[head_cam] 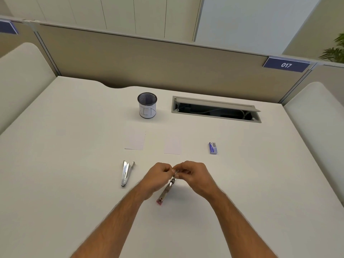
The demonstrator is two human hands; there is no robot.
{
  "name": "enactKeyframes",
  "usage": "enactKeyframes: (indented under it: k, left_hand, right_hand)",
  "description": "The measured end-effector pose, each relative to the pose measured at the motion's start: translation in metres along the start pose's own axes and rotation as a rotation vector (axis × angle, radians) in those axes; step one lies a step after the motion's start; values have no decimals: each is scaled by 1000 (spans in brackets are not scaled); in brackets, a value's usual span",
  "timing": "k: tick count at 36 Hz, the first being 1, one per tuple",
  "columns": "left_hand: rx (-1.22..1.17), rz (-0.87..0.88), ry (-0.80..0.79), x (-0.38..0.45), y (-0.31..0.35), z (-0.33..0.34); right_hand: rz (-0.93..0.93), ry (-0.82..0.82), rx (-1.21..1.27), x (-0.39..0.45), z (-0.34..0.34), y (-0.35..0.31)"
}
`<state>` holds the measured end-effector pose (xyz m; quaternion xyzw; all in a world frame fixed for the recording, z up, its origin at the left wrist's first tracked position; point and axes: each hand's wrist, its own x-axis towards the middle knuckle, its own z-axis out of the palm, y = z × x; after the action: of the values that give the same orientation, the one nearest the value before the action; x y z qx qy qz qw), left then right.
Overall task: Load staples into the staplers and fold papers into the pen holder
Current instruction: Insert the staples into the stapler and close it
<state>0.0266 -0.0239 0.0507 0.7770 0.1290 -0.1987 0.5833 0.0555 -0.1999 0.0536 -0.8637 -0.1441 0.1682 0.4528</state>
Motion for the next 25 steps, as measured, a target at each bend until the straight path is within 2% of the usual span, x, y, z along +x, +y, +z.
enactKeyframes:
  k: [3, 5, 7, 9, 10, 16, 20, 25]
  left_hand:
    - [7, -22, -66, -4, 2, -2]
    - [-37, -40, -54, -4, 1, -2]
    - [-56, -43, 100, -1, -4, -1]
    - [71, -5, 297, 3, -12, 1]
    - [153, 20, 339, 5, -19, 3]
    - [590, 76, 173, 15, -56, 22]
    - [764, 222, 248, 21, -64, 32]
    - [804, 244, 299, 24, -64, 30]
  right_hand:
    - [9, -50, -41, -1, -4, 1]
    - [22, -63, -62, -1, -6, 2]
    - [41, -42, -75, -2, -6, 6]
    - [69, 19, -87, -3, -5, 11]
    - [84, 50, -89, -4, -4, 15]
    - [144, 80, -125, -7, 1, 32]
    - [94, 112, -215, -5, 5, 43]
    - [-35, 187, -309, -1, 11, 59]
